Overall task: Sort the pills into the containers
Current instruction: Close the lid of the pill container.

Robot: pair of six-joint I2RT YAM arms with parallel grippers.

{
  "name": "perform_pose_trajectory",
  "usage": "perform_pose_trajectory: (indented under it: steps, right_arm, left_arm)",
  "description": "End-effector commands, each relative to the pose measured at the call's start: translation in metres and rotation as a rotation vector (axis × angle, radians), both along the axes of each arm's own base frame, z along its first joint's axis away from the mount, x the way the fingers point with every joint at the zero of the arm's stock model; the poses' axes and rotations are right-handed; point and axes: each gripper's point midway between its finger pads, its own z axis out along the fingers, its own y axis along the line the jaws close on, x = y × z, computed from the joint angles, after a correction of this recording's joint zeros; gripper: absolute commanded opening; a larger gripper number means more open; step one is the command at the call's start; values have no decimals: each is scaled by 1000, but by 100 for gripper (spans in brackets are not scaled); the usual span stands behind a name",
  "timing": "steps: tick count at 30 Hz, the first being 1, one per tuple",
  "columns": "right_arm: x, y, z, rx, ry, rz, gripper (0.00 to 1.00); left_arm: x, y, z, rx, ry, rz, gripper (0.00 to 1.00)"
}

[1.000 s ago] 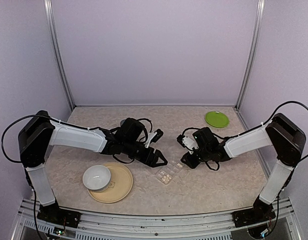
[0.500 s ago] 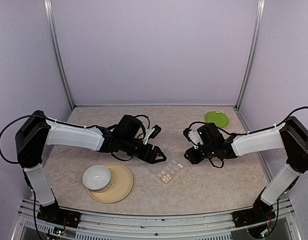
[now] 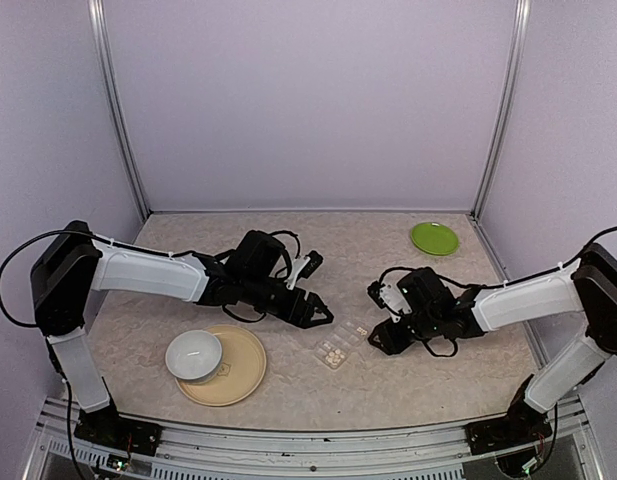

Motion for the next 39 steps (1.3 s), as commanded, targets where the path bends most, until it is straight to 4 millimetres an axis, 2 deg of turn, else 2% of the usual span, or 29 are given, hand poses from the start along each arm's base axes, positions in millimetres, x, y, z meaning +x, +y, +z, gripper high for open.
perform_pose_trajectory:
  steps: [1, 9, 17, 31, 39]
  right_arm:
    - [-9, 15, -8, 19, 33, 14, 50]
    - [-11, 25, -22, 12, 51, 21, 50]
    - [-8, 32, -24, 23, 47, 22, 50]
    - [-4, 36, -25, 22, 41, 26, 50]
    - [-2, 36, -21, 24, 29, 24, 50]
  left_arm:
    - [-3, -5, 14, -50, -4, -15, 74]
    - [-8, -7, 19, -70, -2, -32, 74]
    - [-22, -21, 19, -101, 36, -63, 74]
    - [-53, -38, -27, -53, 133, -115, 74]
    - [-56, -34, -51, -18, 176, -94, 74]
